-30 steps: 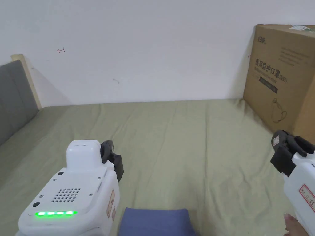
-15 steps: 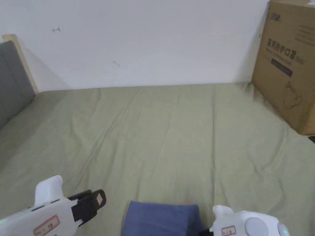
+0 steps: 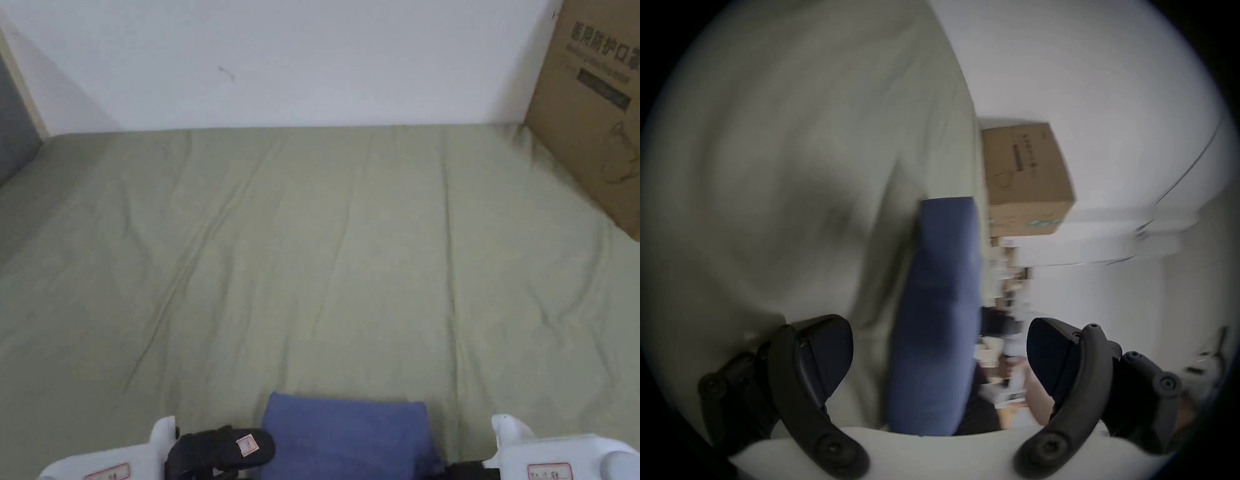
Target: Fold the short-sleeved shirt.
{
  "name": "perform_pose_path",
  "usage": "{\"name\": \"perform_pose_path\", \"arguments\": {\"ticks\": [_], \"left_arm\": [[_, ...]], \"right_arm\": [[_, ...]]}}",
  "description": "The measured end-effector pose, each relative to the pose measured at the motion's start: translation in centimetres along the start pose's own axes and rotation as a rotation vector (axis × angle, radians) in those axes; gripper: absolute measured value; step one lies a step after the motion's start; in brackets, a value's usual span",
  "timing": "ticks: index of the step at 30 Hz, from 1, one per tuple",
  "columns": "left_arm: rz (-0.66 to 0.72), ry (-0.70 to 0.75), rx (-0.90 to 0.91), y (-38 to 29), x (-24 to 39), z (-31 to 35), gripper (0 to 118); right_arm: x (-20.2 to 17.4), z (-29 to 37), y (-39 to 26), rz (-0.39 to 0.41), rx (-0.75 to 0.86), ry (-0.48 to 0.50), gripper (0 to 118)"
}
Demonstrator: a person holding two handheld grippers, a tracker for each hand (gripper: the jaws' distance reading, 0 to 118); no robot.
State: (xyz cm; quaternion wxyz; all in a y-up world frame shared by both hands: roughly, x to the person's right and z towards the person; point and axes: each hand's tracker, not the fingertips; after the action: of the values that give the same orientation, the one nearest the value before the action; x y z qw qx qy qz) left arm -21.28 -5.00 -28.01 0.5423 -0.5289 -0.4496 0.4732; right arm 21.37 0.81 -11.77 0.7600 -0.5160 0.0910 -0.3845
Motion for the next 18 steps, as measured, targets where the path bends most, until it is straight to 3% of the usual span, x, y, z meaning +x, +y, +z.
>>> {"name": "perform_pose_path", "arguments": {"ticks": [1, 3, 5, 6, 7, 8, 9, 10, 12, 14, 16, 18], "left_arm": [[0.029, -0.064, -0.045, 0.2, -0.2, -1.3, 111], [0.048, -0.044, -0.156, 0.1, -1.0, -4.3, 109], [-0.039, -0.035, -0.232, -0.1, -1.0, -5.9, 97], [-0.067, -0.008, -0.220, 0.0, -1.1, -5.9, 81], [-0.062, 0.040, -0.207, 0.2, -1.6, -5.7, 37], [-0.039, 0.165, -0.176, 0.2, -2.2, -5.7, 19], [-0.010, 0.206, -0.168, 0.2, -2.8, -5.5, 18], [0.004, 0.072, -0.169, -0.2, -1.8, -5.5, 18], [-0.139, 0.237, -0.158, -0.6, 0.5, -5.7, 18], [-0.115, 0.248, -0.120, -1.4, 2.3, -5.3, 18], [-0.189, 0.255, -0.076, -2.6, 5.9, -4.3, 18], [-0.242, 0.239, -0.021, -2.7, 8.6, -1.4, 18]], "right_arm": [[0.3, -0.1, 0.3, -0.003, -0.001, 0.002, 2], [0.2, -0.1, 0.3, -0.003, -0.004, 0.002, 2], [-0.1, -0.4, 0.4, -0.002, 0.000, -0.015, 2], [-0.3, -0.5, 0.4, -0.003, 0.004, -0.026, 2], [-0.5, -0.5, 0.3, -0.002, 0.009, -0.037, 2], [-0.7, -0.5, 0.2, 0.003, 0.012, -0.045, 2], [-0.9, -0.5, 0.1, 0.009, 0.014, -0.045, 2], [-1.0, -0.5, -0.1, 0.019, 0.022, -0.051, 2], [-1.1, -0.3, -0.4, 0.029, 0.032, -0.052, 2], [-1.6, 0.3, -0.6, 0.063, 0.066, -0.063, 2], [-3.0, 1.6, -0.9, 0.122, 0.104, -0.083, 2], [-4.4, 3.3, -1.3, 0.113, 0.132, -0.064, 2]]}}
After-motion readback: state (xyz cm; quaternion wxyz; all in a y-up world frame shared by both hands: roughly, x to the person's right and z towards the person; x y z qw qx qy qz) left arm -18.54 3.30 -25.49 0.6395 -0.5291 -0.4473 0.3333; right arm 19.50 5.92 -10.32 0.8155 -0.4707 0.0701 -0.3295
